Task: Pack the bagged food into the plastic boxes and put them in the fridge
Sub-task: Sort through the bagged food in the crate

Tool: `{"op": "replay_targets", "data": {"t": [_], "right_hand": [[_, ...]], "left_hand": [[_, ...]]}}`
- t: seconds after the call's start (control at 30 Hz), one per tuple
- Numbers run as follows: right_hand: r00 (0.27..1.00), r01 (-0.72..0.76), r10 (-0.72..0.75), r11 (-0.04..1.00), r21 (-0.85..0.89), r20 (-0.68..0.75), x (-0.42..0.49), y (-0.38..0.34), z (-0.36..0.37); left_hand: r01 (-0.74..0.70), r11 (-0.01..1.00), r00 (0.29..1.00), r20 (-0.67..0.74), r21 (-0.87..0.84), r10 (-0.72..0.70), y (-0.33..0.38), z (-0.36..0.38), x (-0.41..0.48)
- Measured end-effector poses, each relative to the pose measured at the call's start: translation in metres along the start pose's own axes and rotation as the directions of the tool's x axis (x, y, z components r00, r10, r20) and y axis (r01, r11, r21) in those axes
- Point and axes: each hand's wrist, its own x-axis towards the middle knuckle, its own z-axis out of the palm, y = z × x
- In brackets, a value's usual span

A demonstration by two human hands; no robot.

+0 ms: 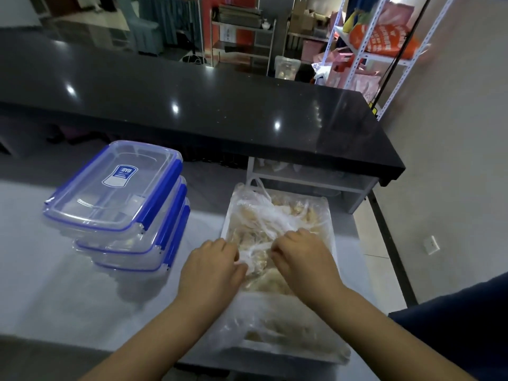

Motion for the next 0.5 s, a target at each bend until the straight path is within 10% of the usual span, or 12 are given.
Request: {"op": "replay_targets", "data": {"t": [0.27, 0.5], "right_hand": [[0.902, 0.131, -0.181, 0.98, 0.15, 0.393, 0.061, 0.008, 0.031], [0.882, 0.154, -0.21, 0.974, 0.164, 0.423, 0.062, 0.021, 0.033]], "left_hand": [[0.168, 0.986, 0.985, 0.028, 0.01, -0.168, 0.009, 0.028, 0.022], [0.116, 0.951, 0.981, -0.117, -0.286, -0.155, 0.001, 0.032, 0.006]]}}
